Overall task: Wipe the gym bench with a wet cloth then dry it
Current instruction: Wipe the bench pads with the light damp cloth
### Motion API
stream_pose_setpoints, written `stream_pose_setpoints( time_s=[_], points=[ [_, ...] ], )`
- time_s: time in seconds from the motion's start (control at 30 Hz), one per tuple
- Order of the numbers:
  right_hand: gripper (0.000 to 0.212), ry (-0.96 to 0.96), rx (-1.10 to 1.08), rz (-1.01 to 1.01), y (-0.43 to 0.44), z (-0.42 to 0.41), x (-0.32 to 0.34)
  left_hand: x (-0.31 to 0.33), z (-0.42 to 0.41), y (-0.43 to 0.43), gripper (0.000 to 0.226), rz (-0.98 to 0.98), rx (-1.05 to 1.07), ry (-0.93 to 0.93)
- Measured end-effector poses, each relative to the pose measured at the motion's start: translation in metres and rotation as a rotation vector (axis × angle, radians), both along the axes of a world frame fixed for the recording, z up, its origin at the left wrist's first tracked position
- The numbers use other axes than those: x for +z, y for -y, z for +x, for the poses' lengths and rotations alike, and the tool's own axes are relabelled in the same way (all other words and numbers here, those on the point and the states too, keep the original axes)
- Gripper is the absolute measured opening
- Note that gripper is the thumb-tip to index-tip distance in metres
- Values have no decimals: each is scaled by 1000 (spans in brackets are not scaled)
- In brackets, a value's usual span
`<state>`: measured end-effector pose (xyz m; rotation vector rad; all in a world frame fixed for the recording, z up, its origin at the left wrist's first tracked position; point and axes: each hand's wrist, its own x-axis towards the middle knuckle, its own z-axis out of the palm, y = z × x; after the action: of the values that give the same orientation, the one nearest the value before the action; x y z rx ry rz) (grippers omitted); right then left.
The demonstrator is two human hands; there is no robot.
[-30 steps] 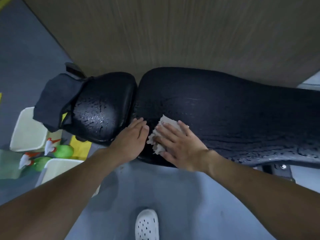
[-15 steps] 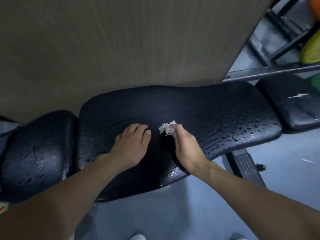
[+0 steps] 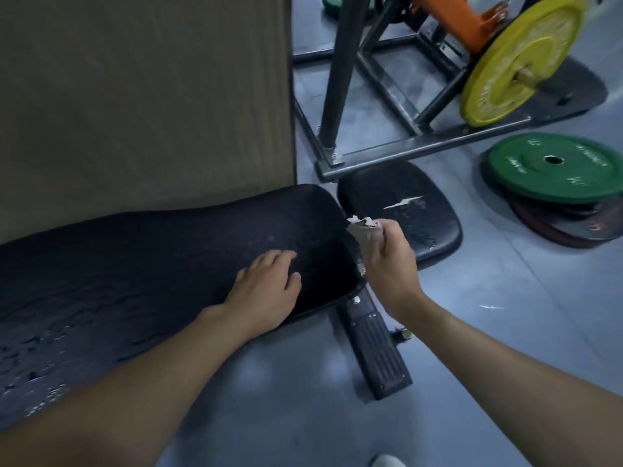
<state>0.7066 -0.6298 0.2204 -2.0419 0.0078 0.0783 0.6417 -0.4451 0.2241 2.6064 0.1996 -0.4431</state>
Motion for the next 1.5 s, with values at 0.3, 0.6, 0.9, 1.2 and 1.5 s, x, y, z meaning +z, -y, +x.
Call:
stream_pose_setpoints(
  time_s=[0.3, 0.6, 0.9, 1.2, 1.5],
  points=[
    [56, 123, 598, -747, 91, 66, -36, -16, 81, 100, 54, 37, -41, -20],
    [76, 193, 709, -1014, 79, 86, -70, -43, 107, 93, 114, 182, -104, -76],
    [68, 207, 737, -1042, 27, 149, -75, -68, 119, 92, 143, 276, -105, -79],
    [60, 256, 691, -1018, -2, 191, -78, -76, 118, 90, 144, 366, -122, -19],
    [62, 408, 787, -965, 86, 108, -77, -74, 114, 92, 142, 386, -123, -21]
  ],
)
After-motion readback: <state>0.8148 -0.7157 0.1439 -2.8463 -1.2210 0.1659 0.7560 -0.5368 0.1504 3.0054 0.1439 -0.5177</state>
